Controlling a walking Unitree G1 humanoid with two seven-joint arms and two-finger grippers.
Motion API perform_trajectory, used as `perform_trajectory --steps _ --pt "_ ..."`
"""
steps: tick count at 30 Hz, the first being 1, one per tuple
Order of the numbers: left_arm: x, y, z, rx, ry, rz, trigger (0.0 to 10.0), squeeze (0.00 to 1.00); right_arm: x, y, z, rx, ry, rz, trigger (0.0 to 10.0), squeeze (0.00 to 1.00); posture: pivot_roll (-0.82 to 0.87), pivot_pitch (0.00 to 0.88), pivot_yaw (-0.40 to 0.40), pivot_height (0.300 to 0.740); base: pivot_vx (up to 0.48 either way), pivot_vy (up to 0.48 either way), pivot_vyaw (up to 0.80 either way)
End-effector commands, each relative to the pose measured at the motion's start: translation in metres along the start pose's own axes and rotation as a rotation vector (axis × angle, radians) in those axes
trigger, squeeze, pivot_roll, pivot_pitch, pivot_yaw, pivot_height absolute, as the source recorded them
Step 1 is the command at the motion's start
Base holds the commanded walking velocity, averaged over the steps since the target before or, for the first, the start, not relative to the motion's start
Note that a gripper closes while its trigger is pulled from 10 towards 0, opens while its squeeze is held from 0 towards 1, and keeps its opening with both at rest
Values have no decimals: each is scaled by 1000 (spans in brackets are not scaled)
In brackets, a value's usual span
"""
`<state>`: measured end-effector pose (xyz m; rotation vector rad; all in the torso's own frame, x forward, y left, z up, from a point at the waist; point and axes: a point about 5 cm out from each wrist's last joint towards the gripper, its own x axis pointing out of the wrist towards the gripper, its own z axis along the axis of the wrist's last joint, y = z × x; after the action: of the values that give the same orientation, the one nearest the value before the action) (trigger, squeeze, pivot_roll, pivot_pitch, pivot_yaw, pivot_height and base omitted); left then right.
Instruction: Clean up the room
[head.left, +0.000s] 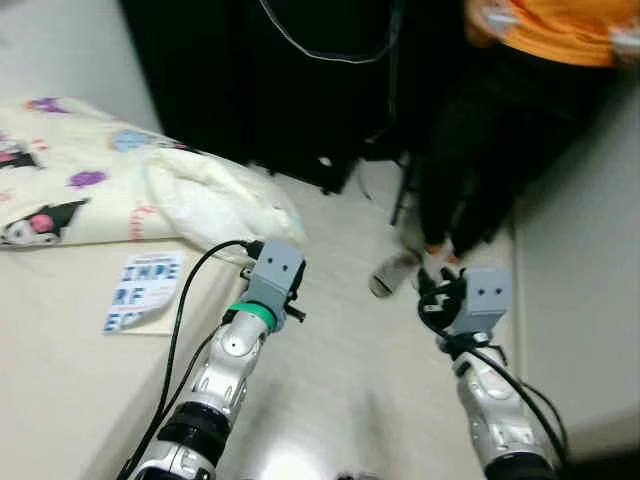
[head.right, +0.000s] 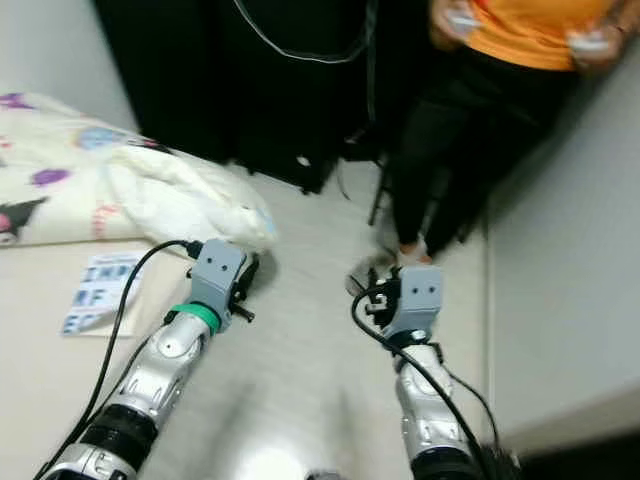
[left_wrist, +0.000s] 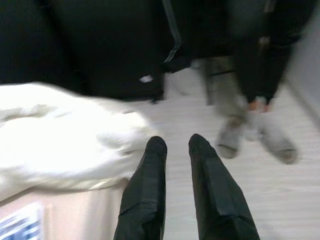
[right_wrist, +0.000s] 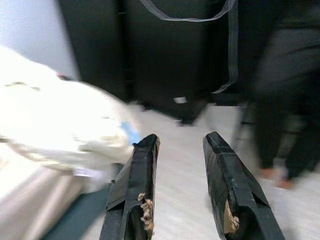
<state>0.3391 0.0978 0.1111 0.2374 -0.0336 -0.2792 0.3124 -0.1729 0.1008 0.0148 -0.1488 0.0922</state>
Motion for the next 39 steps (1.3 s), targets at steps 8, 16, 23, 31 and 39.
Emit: perform_trajectory --steps 8,16,23,31,39 --pt "-3 -1 -9 -5 33 -2 10000 0 -5 4 -8 24 30 19 10000 0 -42 100 29 740 329 0 791" --pt "-3 -1 -10 -8 43 0 10000 0 -7 5 -8 38 28 29 10000 0 -42 100 29 740 38 0 98" --pt "-2 -3 -7 -13 24 -13 10000 0 -6 5 -8 38 29 25 10000 0 -44 103 30 740 137 0 0" --pt "-2 -4 -6 -11 16 -17 10000 0 -7 5 -8 39 30 22 10000 0 -46 105 34 740 480 0 0" --pt "-1 -4 -6 -18 25 -19 10000 0 -7 4 -8 39 30 18 10000 0 -46 105 36 740 353 0 0"
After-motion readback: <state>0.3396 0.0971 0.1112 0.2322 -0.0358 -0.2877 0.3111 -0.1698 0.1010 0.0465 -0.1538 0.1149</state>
